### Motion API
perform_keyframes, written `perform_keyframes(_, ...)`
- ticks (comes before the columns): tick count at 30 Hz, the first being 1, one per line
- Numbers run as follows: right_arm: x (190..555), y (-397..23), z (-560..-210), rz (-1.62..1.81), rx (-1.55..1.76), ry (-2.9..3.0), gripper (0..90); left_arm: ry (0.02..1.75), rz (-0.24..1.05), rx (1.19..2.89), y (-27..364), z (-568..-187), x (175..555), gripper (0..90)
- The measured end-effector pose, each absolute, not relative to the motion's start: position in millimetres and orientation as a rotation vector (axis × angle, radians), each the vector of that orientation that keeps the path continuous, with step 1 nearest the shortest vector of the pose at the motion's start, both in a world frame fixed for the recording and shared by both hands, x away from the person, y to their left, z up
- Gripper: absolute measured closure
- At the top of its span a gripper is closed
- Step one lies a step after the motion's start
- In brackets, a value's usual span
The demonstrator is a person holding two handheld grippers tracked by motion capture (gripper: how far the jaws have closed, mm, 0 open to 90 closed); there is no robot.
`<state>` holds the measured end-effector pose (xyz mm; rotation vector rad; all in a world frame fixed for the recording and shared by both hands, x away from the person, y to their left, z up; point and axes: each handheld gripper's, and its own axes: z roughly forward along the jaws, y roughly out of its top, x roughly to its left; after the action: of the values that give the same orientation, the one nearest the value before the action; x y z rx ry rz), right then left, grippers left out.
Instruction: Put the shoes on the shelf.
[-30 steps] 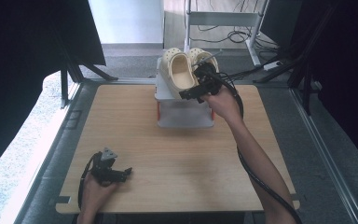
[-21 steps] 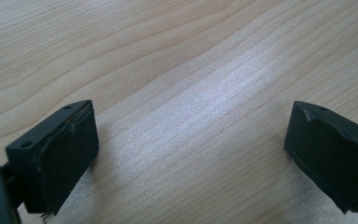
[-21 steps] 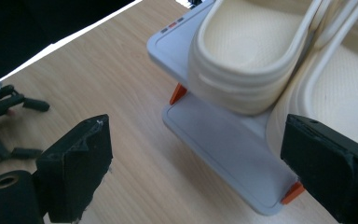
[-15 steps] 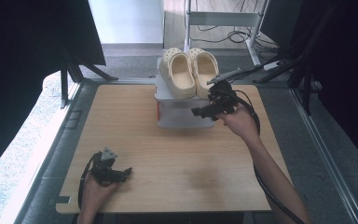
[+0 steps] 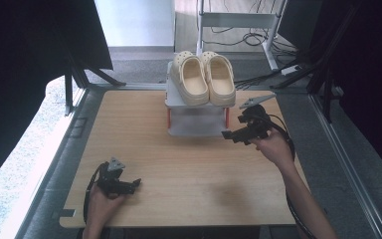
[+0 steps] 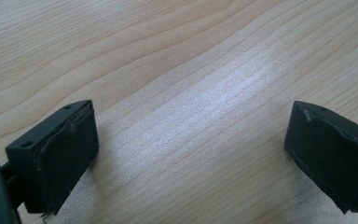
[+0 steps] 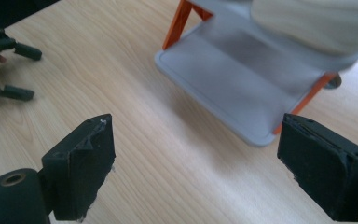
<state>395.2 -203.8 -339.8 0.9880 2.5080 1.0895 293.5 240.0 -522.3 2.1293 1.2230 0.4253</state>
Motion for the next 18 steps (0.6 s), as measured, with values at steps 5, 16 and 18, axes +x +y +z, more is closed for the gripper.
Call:
perform_keyframes(5, 388.7, -214.0, -354.1, 1.084, 0.979, 2.495, 10.7, 1.224, 0.426, 2.129, 239.8, -522.3, 293.5, 2.6)
perform_keyframes(16, 372.8, -224.2, -391.0, 1.113, 0.976, 2.479, 10.7, 1.224, 0.426, 2.129, 239.8, -522.3, 293.5, 2.6)
perform_keyframes(18, 371.3, -224.3, -399.2, 1.115, 0.977, 2.484, 10.7, 1.223, 0.426, 2.131, 239.9, -522.2, 293.5, 2.6)
